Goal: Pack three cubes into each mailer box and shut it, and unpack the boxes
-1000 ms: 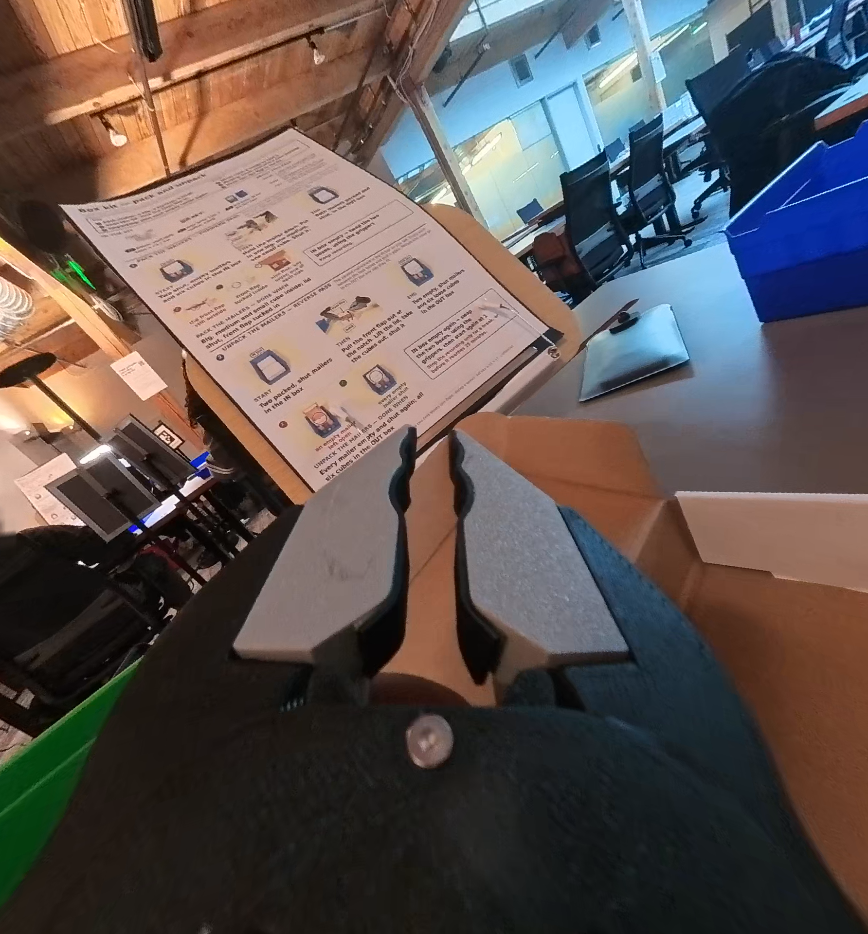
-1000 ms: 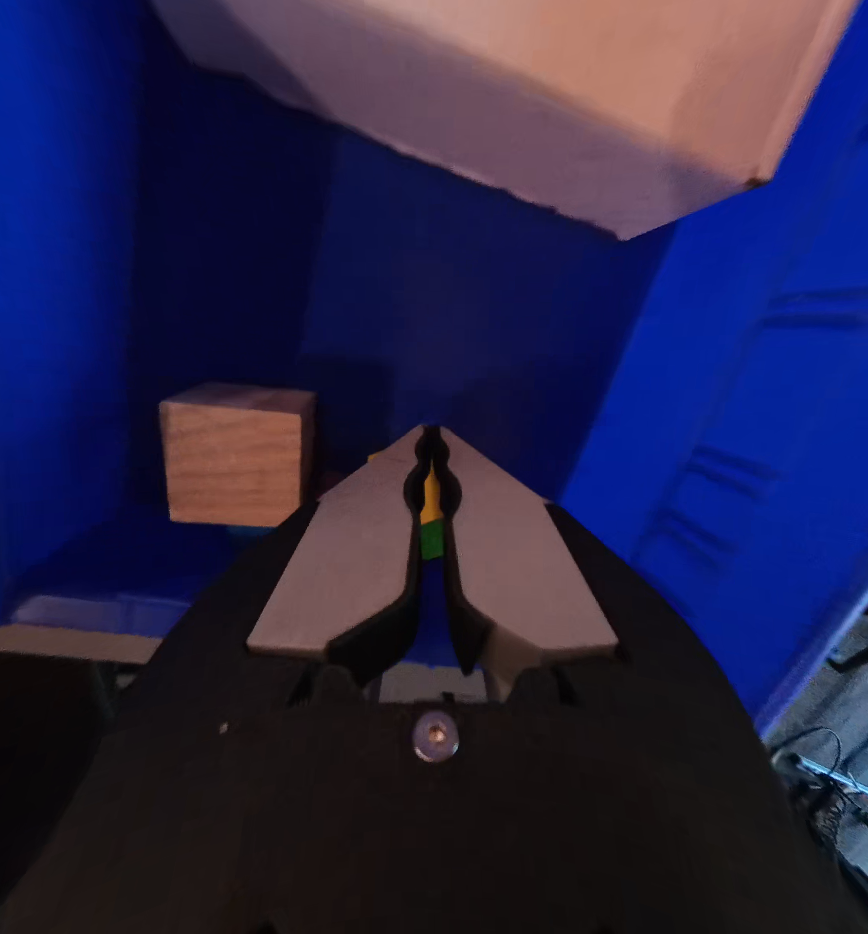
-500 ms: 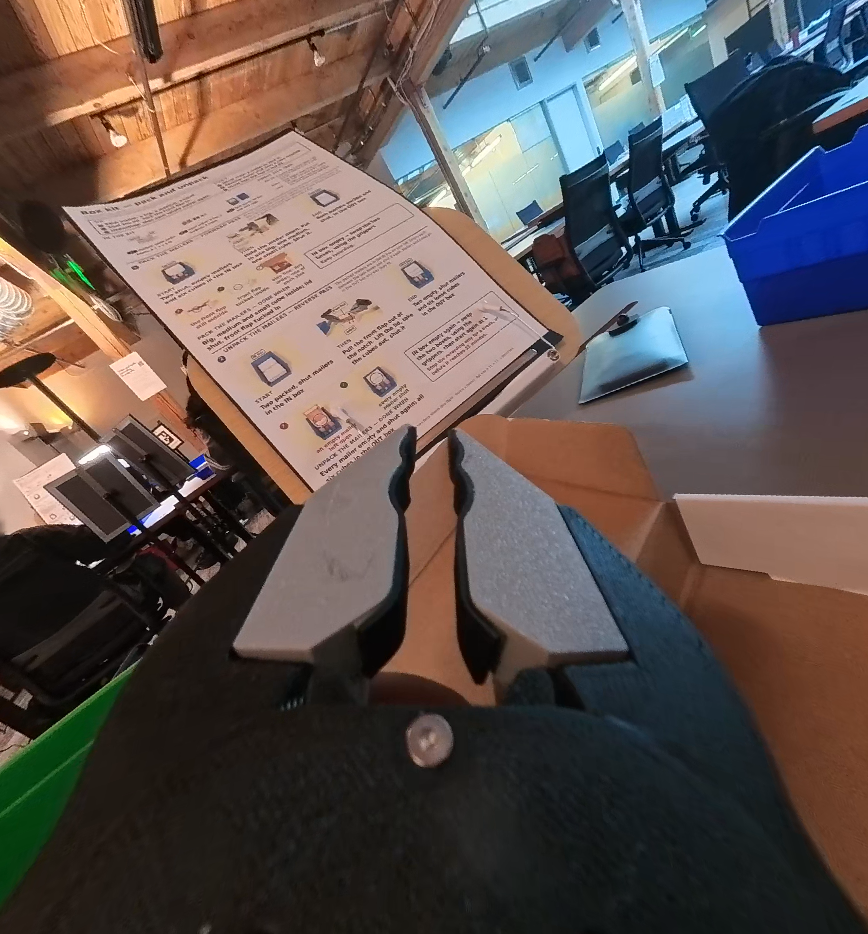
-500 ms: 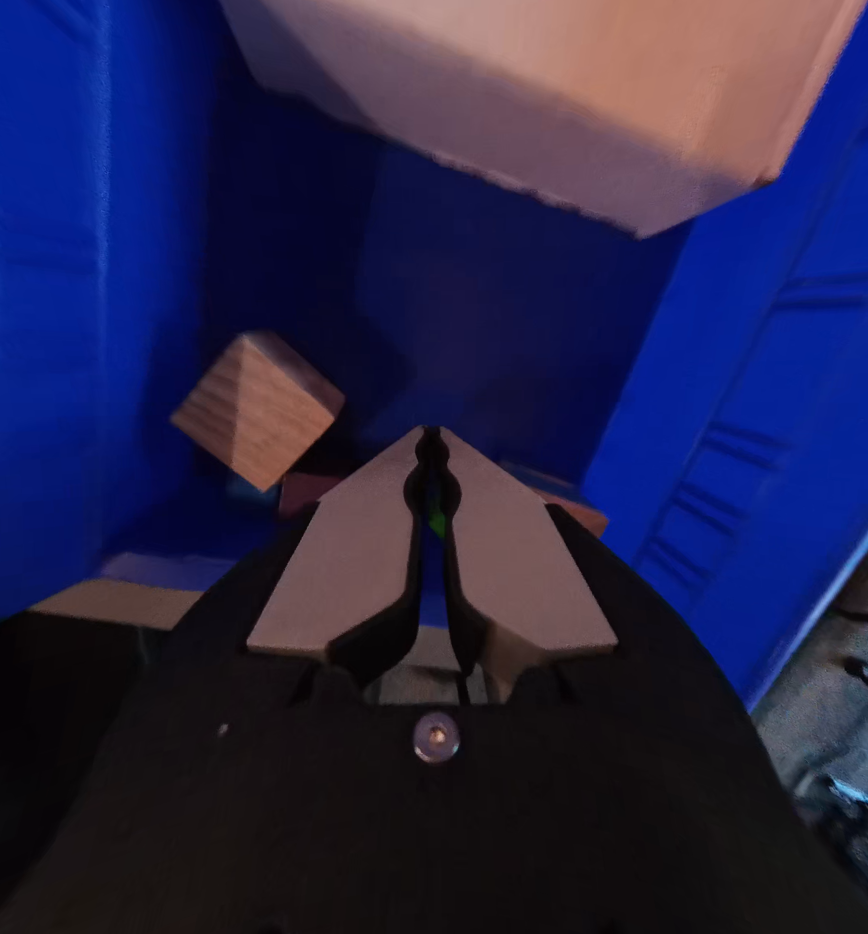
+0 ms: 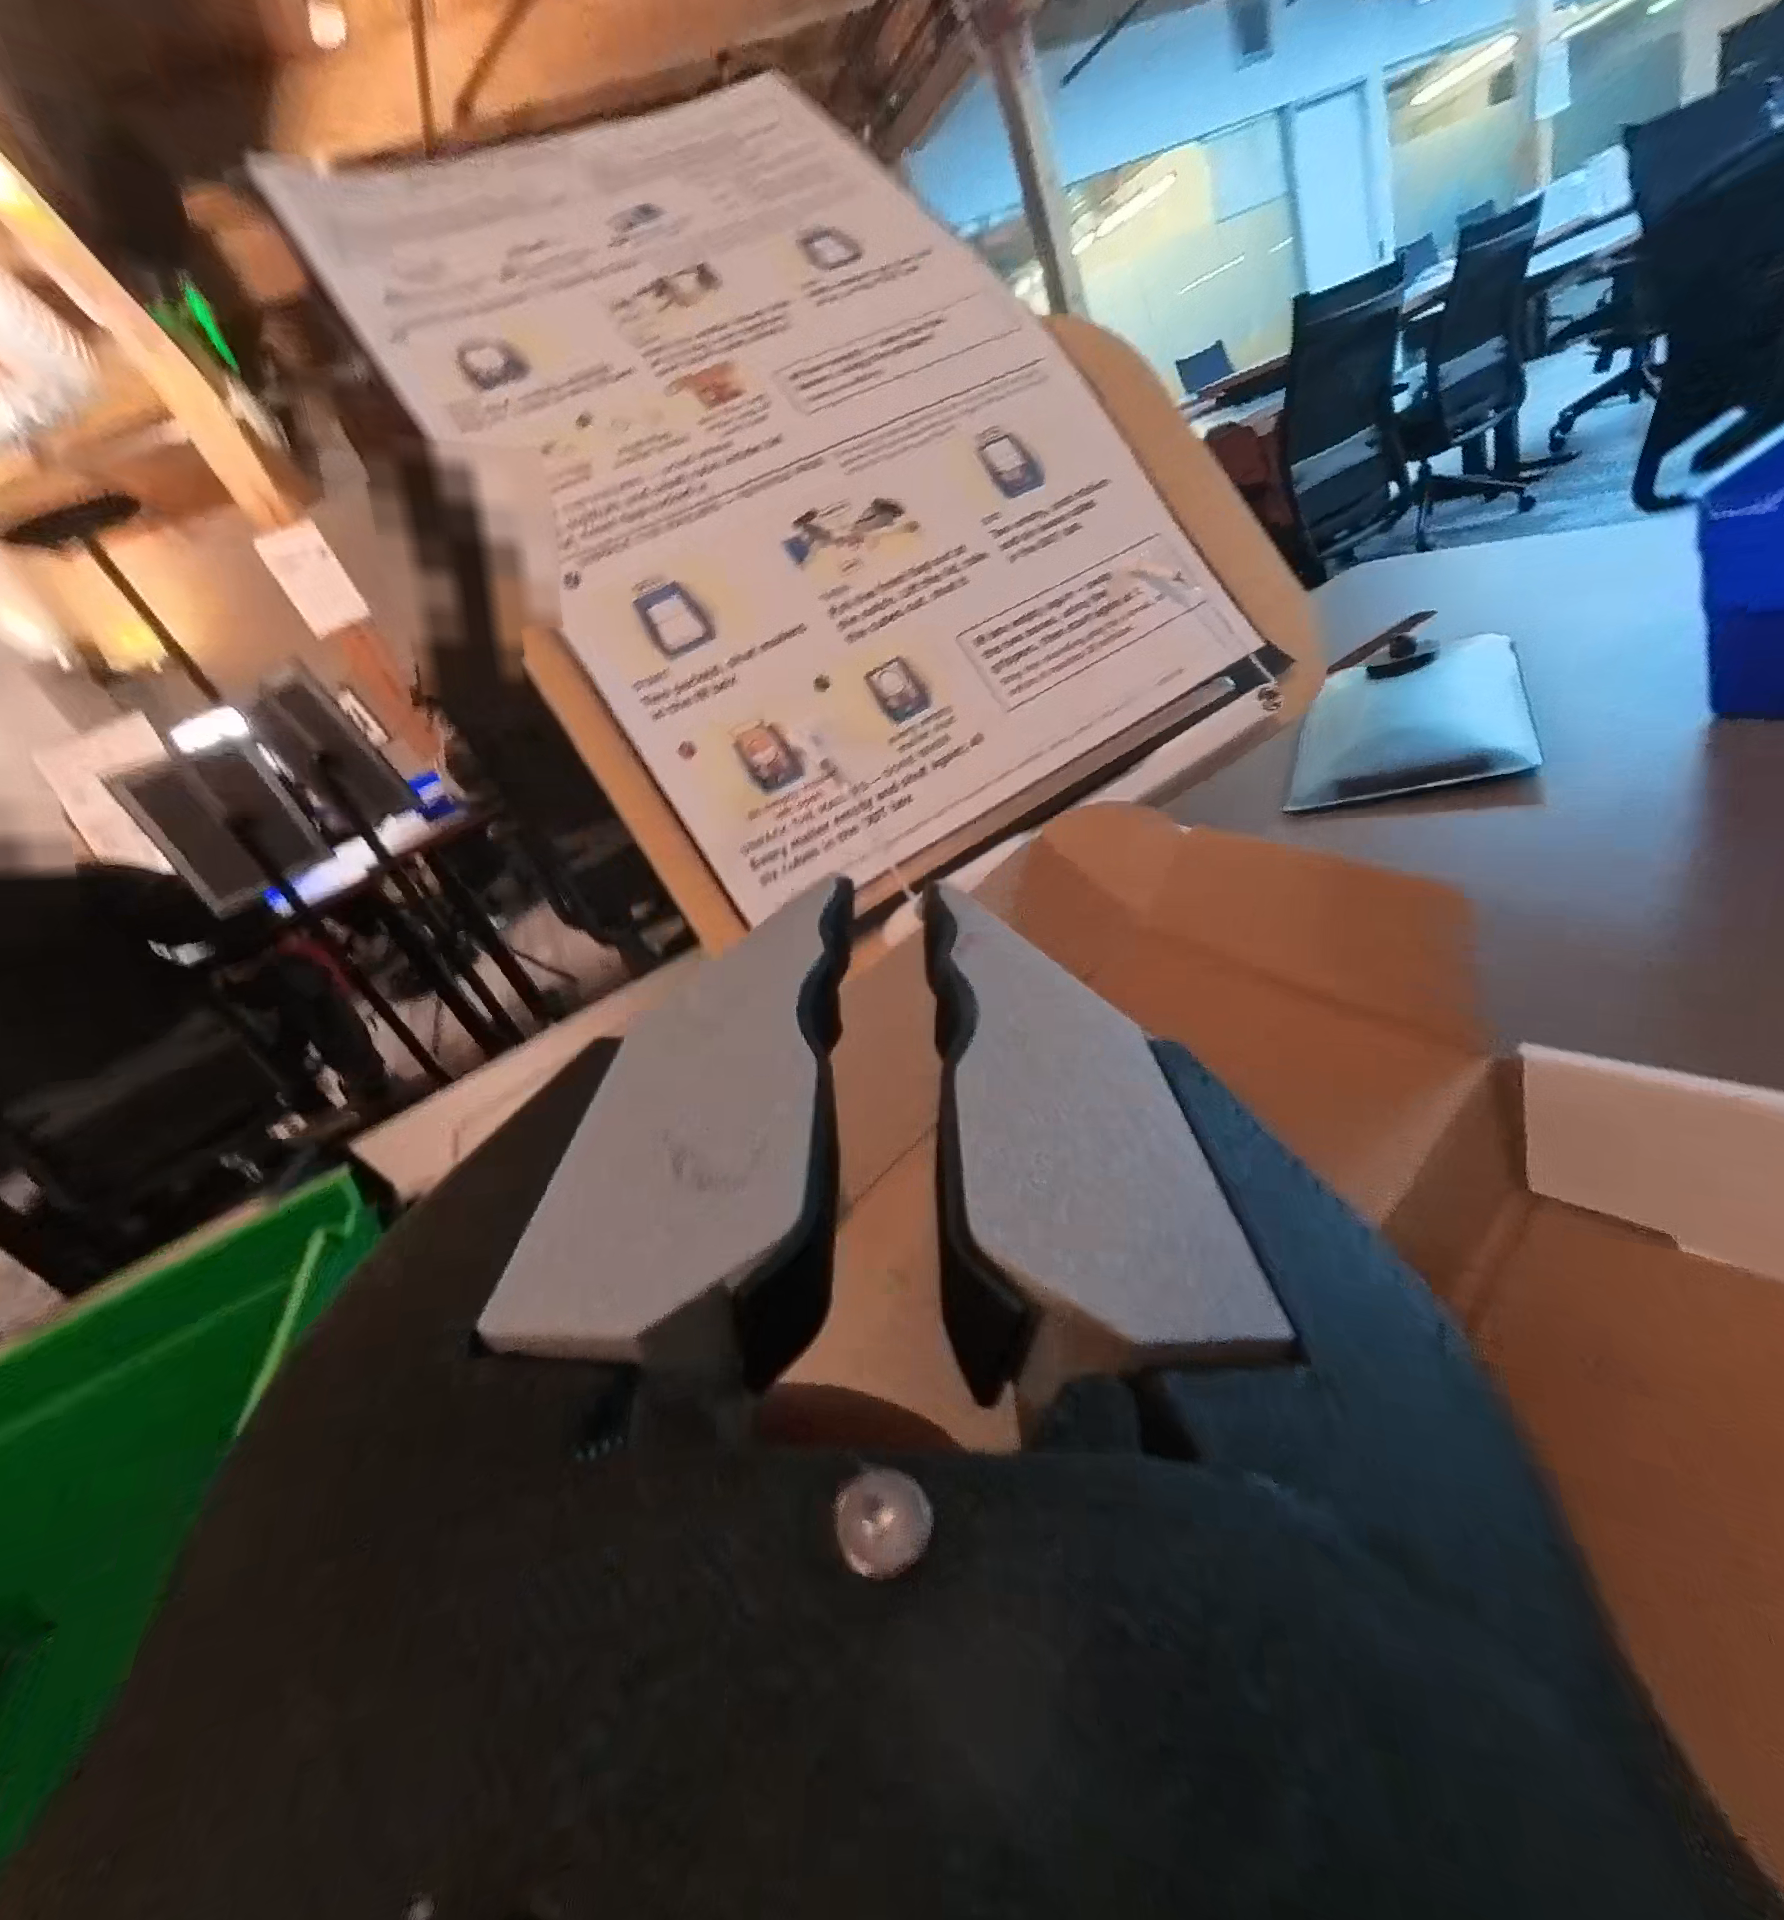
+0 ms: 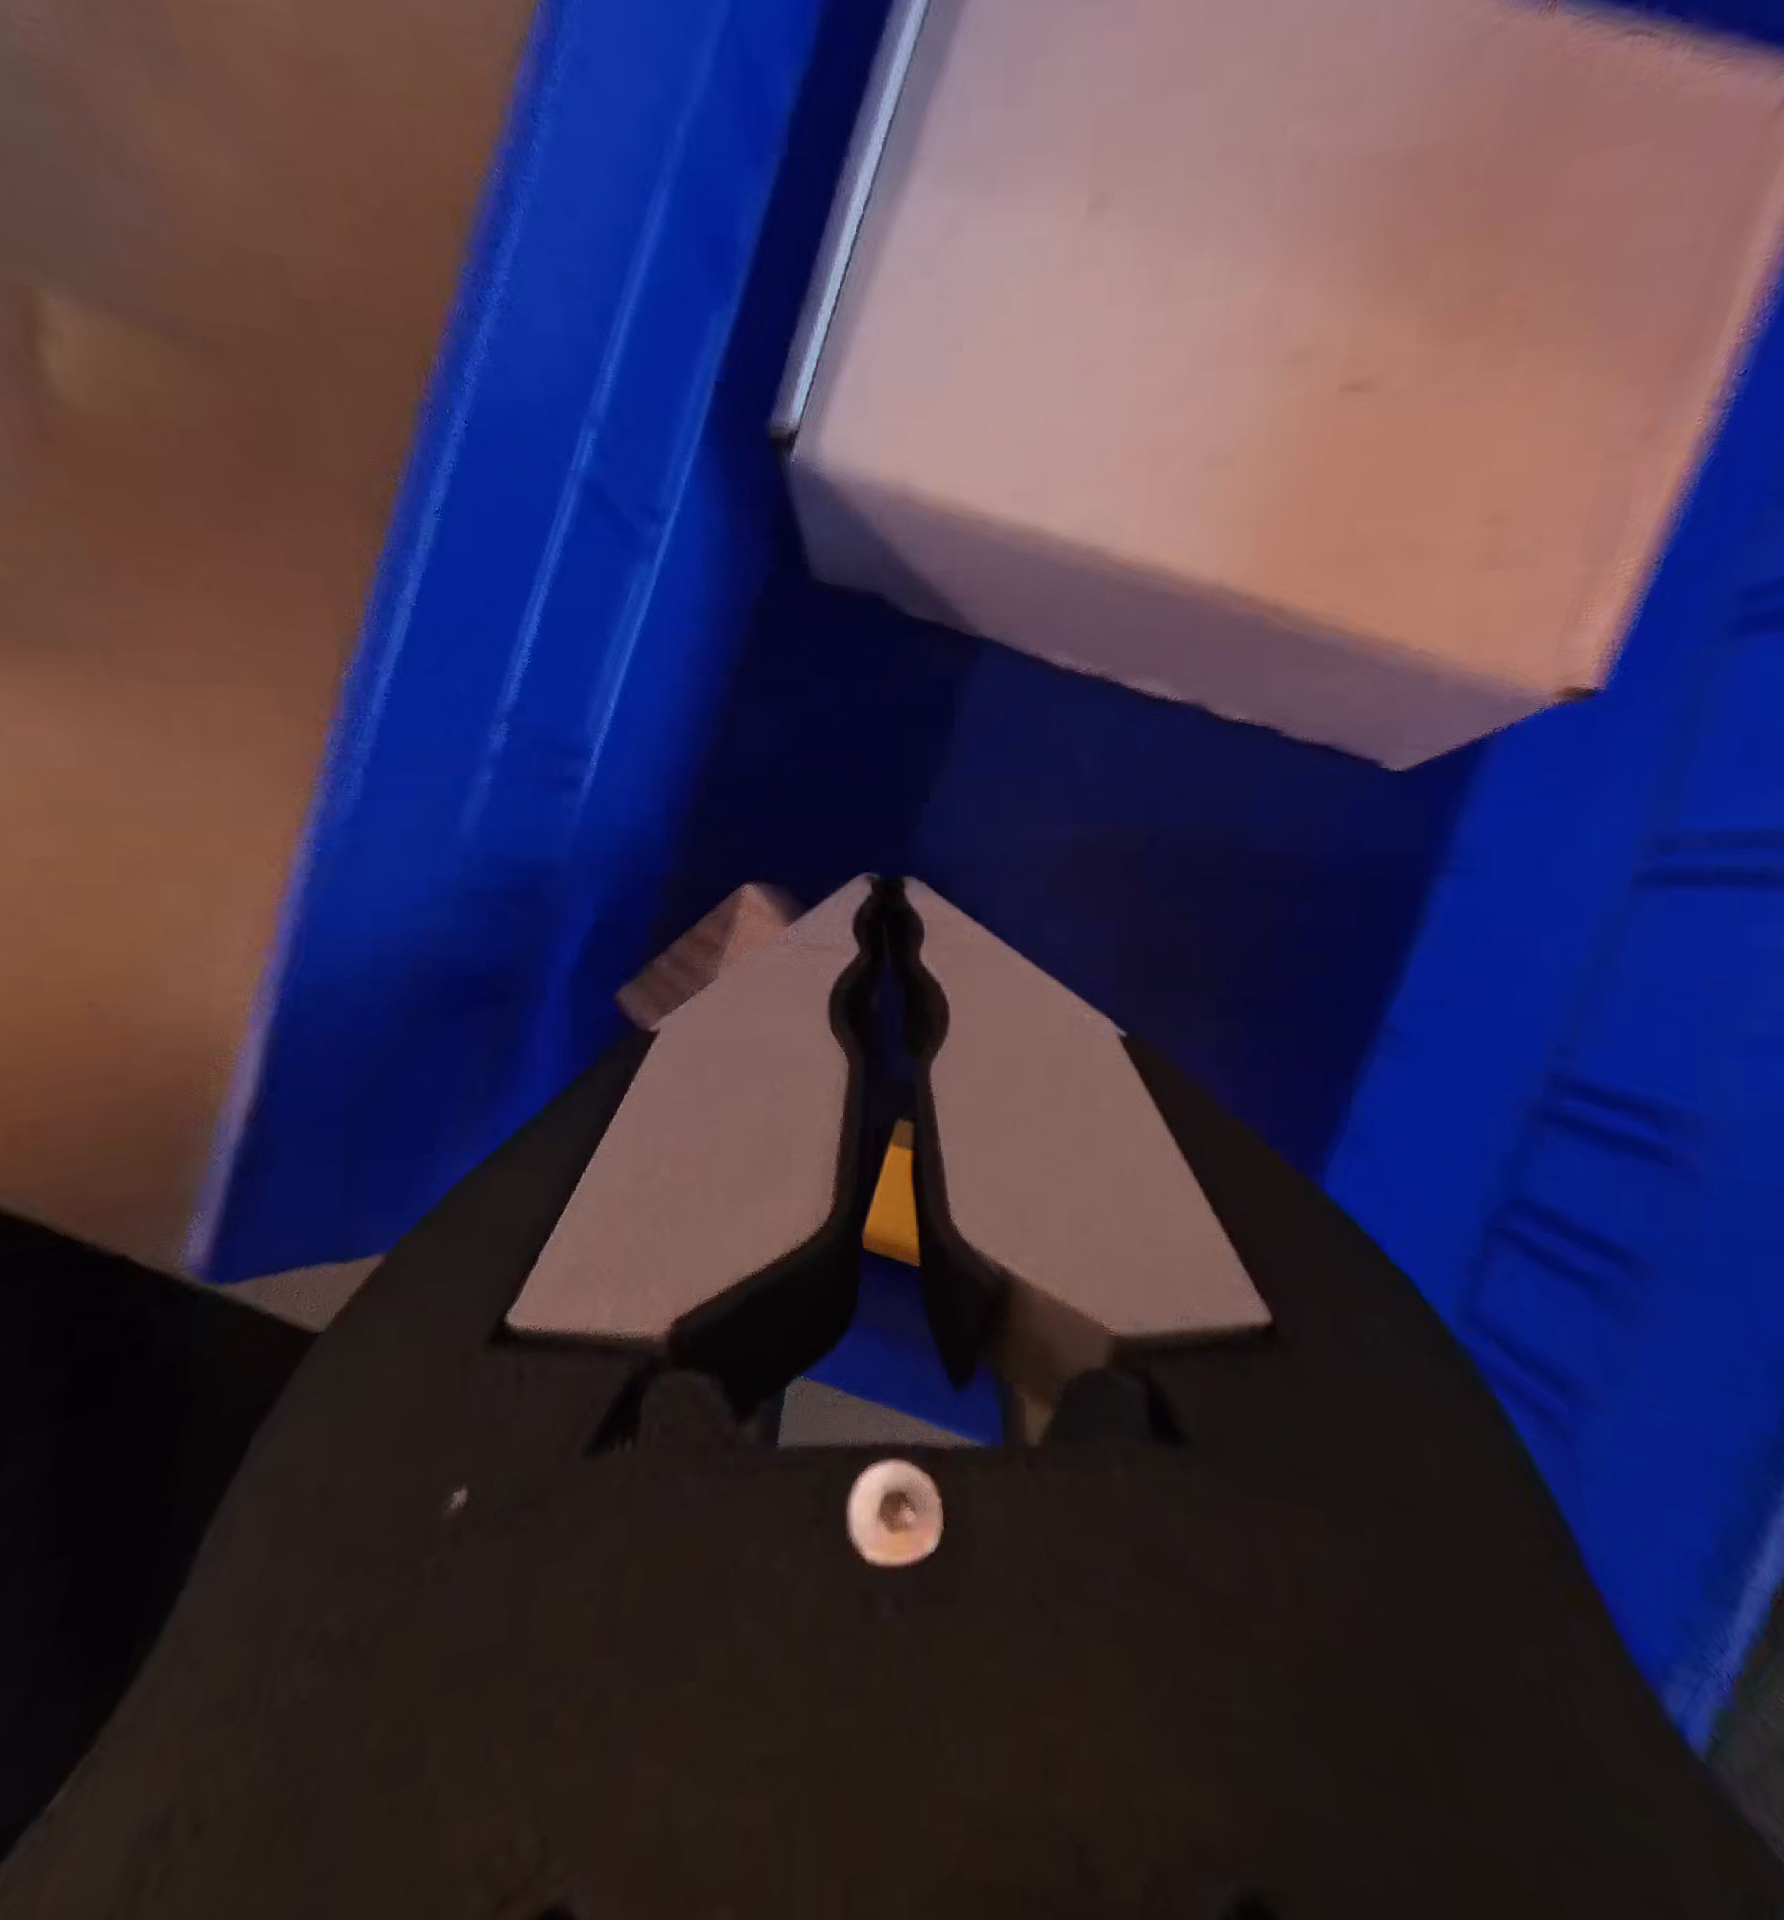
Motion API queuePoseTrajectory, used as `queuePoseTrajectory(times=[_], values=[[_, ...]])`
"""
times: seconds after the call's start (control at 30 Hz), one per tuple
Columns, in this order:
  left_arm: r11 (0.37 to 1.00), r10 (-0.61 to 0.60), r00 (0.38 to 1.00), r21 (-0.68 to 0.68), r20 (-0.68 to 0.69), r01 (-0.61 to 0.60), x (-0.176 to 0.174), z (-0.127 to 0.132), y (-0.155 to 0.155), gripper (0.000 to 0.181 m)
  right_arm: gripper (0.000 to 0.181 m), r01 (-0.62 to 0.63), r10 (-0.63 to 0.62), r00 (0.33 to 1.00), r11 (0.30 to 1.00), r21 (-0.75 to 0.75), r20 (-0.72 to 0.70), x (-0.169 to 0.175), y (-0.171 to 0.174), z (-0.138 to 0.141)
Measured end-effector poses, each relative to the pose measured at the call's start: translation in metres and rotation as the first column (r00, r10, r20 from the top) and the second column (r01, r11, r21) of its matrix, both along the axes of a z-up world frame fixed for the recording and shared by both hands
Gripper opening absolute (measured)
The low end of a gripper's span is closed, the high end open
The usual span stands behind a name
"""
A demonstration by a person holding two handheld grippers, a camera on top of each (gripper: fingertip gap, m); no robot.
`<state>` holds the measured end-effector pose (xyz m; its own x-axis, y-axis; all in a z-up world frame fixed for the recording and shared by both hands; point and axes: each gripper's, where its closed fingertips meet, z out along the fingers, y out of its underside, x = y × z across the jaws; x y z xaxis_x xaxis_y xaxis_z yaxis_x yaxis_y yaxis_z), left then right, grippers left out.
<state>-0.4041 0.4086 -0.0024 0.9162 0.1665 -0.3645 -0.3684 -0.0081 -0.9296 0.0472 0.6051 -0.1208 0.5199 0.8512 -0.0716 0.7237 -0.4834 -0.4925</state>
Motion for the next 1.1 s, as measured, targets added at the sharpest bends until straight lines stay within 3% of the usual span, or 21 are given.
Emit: queuePoseTrajectory(times=[0.07, 0.13, 0.23, 0.3, 0.47, 0.57, 0.63, 0.7, 0.87, 1.03, 1.1], values=[[1.0, 0.014, 0.993, -0.029, 0.115, -0.01, -0.016, -0.003, -0.003, 0.018, 0.003, 0.093, -0.085, 0.992, 0.993, 0.076, -0.095, -0.001, 0.011, 0.03], [0.998, 0.027, 0.977, -0.06, 0.212, -0.014, -0.032, -0.006, -0.007, 0.027, 0.006, 0.147, -0.099, 0.962, 0.973, 0.178, -0.256, -0.014, 0.012, 0.076], [0.993, 0.058, 0.951, -0.116, 0.304, -0.023, -0.05, -0.01, -0.017, 0.041, 0.011, 0.134, 0.051, 0.847, 0.943, 0.305, -0.529, -0.06, -0.018, 0.153], [0.994, 0.09, 0.938, -0.093, 0.334, -0.063, -0.064, -0.007, -0.024, 0.04, 0.018, 0.04, 0.173, 0.754, 0.951, 0.307, -0.634, -0.103, -0.053, 0.178], [0.986, 0.103, 0.893, -0.163, 0.438, -0.034, -0.079, -0.03, -0.025, 0.044, 0.026, -0.283, 0.364, 0.637, 0.931, 0.232, -0.68, -0.225, -0.117, 0.153], [0.959, 0.151, 0.9, -0.28, 0.408, -0.034, -0.081, -0.054, -0.021, 0.049, 0.029, -0.358, 0.345, 0.604, 0.923, 0.142, -0.719, -0.29, -0.123, 0.123], [0.948, 0.153, 0.912, -0.316, 0.379, -0.028, -0.079, -0.062, -0.02, 0.039, 0.033, -0.4, 0.3, 0.57, 0.915, 0.06, -0.765, -0.324, -0.124, 0.11], [0.944, 0.149, 0.914, -0.33, 0.377, -0.018, -0.076, -0.065, -0.02, 0.04, 0.037, -0.426, 0.262, 0.544, 0.905, 0.006, -0.797, -0.35, -0.122, 0.1], [0.932, 0.157, 0.902, -0.362, 0.401, -0.001, -0.078, -0.069, -0.024, 0.046, 0.04, -0.434, 0.277, 0.549, 0.901, 0.015, -0.789, -0.375, -0.118, 0.072], [0.984, -0.022, 0.821, -0.132, 0.57, 0.117, -0.069, -0.026, -0.032, 0.033, 0.038, -0.428, 0.304, 0.564, 0.903, 0.043, -0.768, -0.367, -0.114, 0.063], [0.985, -0.016, 0.827, -0.134, 0.562, 0.11, -0.075, -0.024, -0.038, 0.019, 0.035, -0.414, 0.275, 0.543, 0.91, 0.031, -0.794, -0.361, -0.108, 0.07]])
